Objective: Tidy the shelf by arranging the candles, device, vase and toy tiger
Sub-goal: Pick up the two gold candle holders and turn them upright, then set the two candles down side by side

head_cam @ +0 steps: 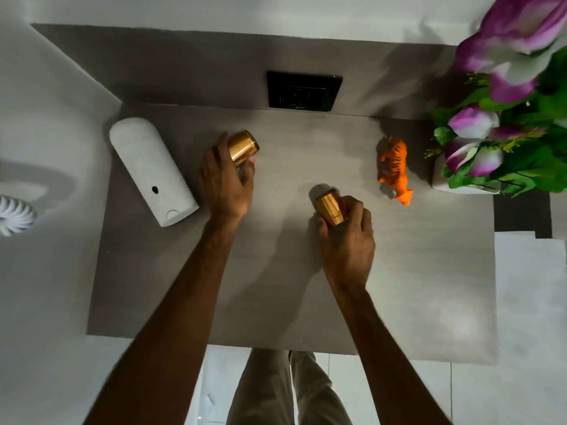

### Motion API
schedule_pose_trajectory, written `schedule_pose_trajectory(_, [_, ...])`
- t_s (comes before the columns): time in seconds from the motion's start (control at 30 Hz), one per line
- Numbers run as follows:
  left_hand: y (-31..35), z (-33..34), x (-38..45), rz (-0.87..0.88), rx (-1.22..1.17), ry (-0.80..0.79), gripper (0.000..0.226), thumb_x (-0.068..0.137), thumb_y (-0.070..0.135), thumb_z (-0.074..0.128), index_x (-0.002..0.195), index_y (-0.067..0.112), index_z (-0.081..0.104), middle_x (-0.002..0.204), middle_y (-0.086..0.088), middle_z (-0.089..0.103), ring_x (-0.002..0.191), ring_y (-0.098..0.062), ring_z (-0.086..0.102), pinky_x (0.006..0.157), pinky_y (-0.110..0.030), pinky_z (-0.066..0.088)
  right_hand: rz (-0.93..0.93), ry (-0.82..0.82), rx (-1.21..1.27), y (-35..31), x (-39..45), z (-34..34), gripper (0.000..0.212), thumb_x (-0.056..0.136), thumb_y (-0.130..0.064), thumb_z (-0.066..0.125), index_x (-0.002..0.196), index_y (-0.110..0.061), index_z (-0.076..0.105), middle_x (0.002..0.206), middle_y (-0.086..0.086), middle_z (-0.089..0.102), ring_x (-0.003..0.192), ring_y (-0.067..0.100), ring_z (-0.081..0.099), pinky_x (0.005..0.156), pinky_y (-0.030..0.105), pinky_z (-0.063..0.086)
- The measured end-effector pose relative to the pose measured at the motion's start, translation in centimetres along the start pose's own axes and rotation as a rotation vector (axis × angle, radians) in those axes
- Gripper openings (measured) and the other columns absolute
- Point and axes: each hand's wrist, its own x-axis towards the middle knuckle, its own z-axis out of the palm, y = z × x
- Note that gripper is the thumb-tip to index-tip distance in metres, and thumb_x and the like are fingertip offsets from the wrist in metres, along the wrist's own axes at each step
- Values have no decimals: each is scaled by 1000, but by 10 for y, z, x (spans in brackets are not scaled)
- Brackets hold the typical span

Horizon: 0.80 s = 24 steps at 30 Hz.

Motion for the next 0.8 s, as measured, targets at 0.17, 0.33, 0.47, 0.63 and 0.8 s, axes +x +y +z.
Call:
schedule_pose_trajectory(0.17, [12, -22, 9, 47, -98, -100, 59, 91, 26, 82, 143, 16, 56, 149, -18, 49, 133, -35, 57, 109, -44, 55, -120, 19, 9, -23, 30, -11, 57, 96, -22, 77, 148, -12, 57, 147, 17, 54, 125, 36, 64, 97, 39, 58])
schedule_pose_trajectory(0.33, [39, -18, 21, 77, -28, -116, 59, 82, 32, 88, 133, 19, 61, 142, -12, 55, 126, -33, 60, 102, -45, 57, -130, 53, -34, -55, 86, -4, 68, 95, -25, 78, 154, -11, 48, 148, 17, 55, 132, 34, 59, 101, 41, 58])
schedule_pose_trajectory(0.47, [43, -10, 22, 93, 19, -71, 61, 82, 37, 86, 135, 21, 61, 142, -10, 55, 126, -32, 61, 102, -47, 57, -94, 57, -65, -68, 111, 6, 81, 95, -36, 79, 161, -12, 38, 152, 17, 56, 139, 35, 57, 110, 48, 57])
schedule_pose_trajectory(0.63, [30, -11, 6, 63, 82, -16, 85, 85, 62, 78, 155, 25, 47, 157, -10, 49, 144, -29, 47, 116, -45, 42, -115, 121, -146, -60, 105, 10, 86, 94, -44, 78, 163, -11, 37, 153, 19, 54, 143, 38, 52, 116, 52, 50])
schedule_pose_trajectory(0.8, [-2, -25, -54, -98, 185, 483, 69, 94, 66, 69, 149, 28, 55, 155, -11, 54, 139, -29, 49, 111, -46, 40, -444, 275, -161, -40, 26, 29, 46, 98, -31, 65, 131, 2, 69, 120, 27, 71, 110, 44, 70, 92, 54, 62])
